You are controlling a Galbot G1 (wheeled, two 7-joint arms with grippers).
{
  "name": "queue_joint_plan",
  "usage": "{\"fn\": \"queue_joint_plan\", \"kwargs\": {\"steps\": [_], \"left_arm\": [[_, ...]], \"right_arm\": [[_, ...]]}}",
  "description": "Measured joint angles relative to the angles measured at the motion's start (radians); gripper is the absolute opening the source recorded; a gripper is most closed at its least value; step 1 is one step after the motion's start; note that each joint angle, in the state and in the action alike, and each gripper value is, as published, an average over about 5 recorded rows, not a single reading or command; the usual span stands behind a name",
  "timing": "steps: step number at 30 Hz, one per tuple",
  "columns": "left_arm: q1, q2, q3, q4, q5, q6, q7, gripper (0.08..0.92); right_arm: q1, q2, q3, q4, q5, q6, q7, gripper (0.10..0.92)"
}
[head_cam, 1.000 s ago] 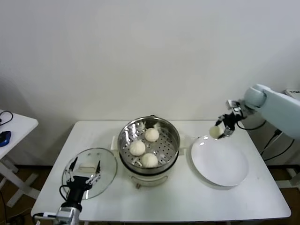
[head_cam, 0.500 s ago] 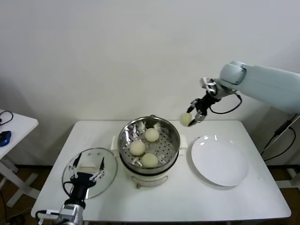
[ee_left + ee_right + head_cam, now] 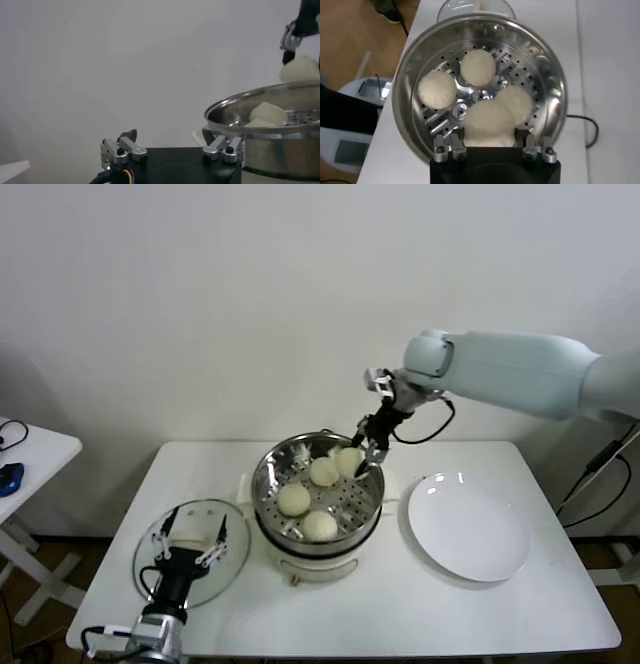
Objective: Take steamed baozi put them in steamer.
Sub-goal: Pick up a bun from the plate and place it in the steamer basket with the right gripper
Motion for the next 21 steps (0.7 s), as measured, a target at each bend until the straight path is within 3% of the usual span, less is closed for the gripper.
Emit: {"fn": "queue_joint_plan", "kwargs": {"steps": [21], "left_arm": [[0.007, 0.000, -0.009, 0.005, -0.009, -0.003, 0.001, 0.823]], "right_arm": [[-0.086, 0.072, -0.033, -0.053, -0.045, -0.003, 0.007, 0.662]]}}
